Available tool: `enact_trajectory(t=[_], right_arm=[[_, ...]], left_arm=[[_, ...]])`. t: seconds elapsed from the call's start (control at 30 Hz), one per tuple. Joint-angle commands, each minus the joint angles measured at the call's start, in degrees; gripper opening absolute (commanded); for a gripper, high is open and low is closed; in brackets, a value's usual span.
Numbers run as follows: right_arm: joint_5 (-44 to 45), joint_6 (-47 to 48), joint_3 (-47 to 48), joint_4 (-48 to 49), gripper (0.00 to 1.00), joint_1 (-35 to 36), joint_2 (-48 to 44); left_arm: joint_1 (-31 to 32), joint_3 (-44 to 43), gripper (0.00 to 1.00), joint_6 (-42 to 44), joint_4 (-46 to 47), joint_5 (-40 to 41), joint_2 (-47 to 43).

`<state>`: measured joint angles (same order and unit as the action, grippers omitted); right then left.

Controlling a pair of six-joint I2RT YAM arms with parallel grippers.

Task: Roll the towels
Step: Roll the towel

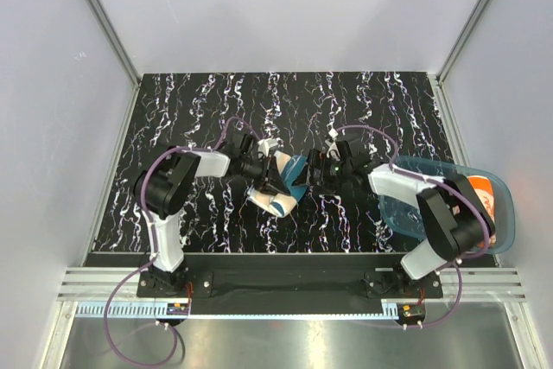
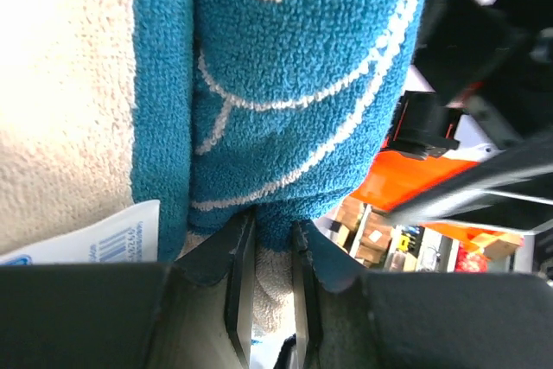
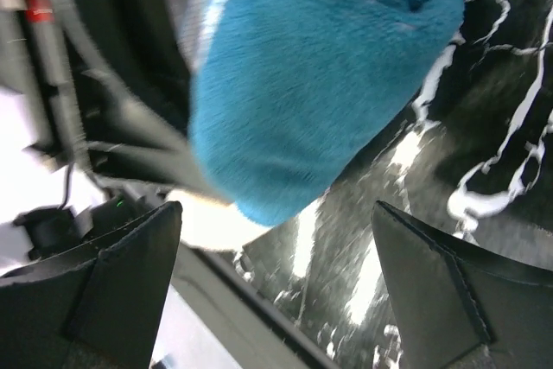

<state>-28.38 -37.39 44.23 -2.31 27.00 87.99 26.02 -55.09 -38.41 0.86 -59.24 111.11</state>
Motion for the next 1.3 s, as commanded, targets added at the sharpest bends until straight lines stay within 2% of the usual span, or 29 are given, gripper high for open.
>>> enact_trajectory(t=[0.0, 0.07, 0.27, 0.33, 0.37, 0.4, 0.43, 0.5, 0.57, 0.6, 0.73, 0.83, 0.87, 0.9, 1.03, 1.07, 1.17, 1.27], right_arm=[[5.51, -1.02, 2.44, 4.69, 0.97, 1.82, 3.33], [6.84, -1.46, 3.41, 4.94, 0.96, 2.09, 5.25], [8.34, -3.3, 3.15, 10.99, 0.83, 2.26, 10.18], [7.64, -4.18, 2.97, 12.84, 0.73, 2.44, 11.33], [7.2, -4.36, 2.88, 14.68, 0.64, 2.44, 12.46], [6.5, -4.62, 2.88, 15.39, 0.55, 2.53, 12.82], [6.32, -5.23, 2.79, 15.84, 0.41, 2.61, 13.17], [6.06, -5.42, 2.88, 15.93, 0.32, 2.88, 13.79], [6.14, -5.33, 3.23, 13.75, 0.27, 3.06, 13.62], [6.41, -5.07, 3.49, 12.51, 0.27, 3.05, 13.36], [6.85, -3.66, 5.95, 5.39, 0.26, 3.23, 12.74], [8.07, -2.96, 7.53, -0.3, 0.26, 3.58, 12.3], [8.51, -2.69, 8.06, -3.2, 0.26, 3.67, 12.39], [9.39, -2.52, 9.29, -4.54, 0.26, 3.84, 12.39], [11.85, -1.55, 13.68, -12.27, 0.28, 5.25, 14.31], [12.55, -1.46, 14.82, -15.68, 0.29, 5.51, 14.84], [15.63, -1.11, 18.52, -21.22, 0.3, 6.57, 16.25], [16.6, -1.2, 20.72, -23.96, 0.3, 7.01, 17.04]], left_arm=[[-1.23, -1.16, 0.05, 2.38, -3.5, 5.37, 3.76], [-1.59, -1.51, 0.06, 2.47, -4.11, 5.19, 4.9], [-2.2, -1.95, 0.08, 3.17, -5.78, 5.98, 5.78], [-2.2, -2.13, 0.1, 3.35, -6.4, 6.07, 6.31], [-2.2, -2.21, 0.11, 3.35, -6.49, 6.07, 6.4], [-2.2, -2.13, 0.15, 3.35, -6.4, 6.07, 6.4], [-2.2, -2.13, 0.17, 3.43, -6.57, 6.33, 6.05], [-2.2, -2.3, 0.19, 4.13, -7.62, 7.99, 5.09], [-2.11, -2.83, 0.2, 6.32, -10.26, 11.93, 1.76], [-1.94, -3.26, 0.23, 7.29, -11.75, 13.87, 0.44], [-0.54, -6.87, 0.44, 13.96, -22.36, 24.51, -7.64], [1.22, -9.24, 0.68, 16.17, -27.48, 33.64, -12.3], [1.83, -10.12, 0.76, 16.61, -28.36, 39.15, -13.54], [3.32, -10.47, 0.8, 17.05, -30.2, 42.16, -14.94], [10.08, -12.76, 0.82, 19.51, -33.03, 59.03, -21.97], [14.02, -13.02, 0.82, 19.87, -33.21, 66.38, -22.86], [22.37, -12.68, 0.82, 21.97, -32.07, 78.61, -25.24], [29.06, -11.18, 0.82, 22.86, -29.79, 86.8, -25.51]])
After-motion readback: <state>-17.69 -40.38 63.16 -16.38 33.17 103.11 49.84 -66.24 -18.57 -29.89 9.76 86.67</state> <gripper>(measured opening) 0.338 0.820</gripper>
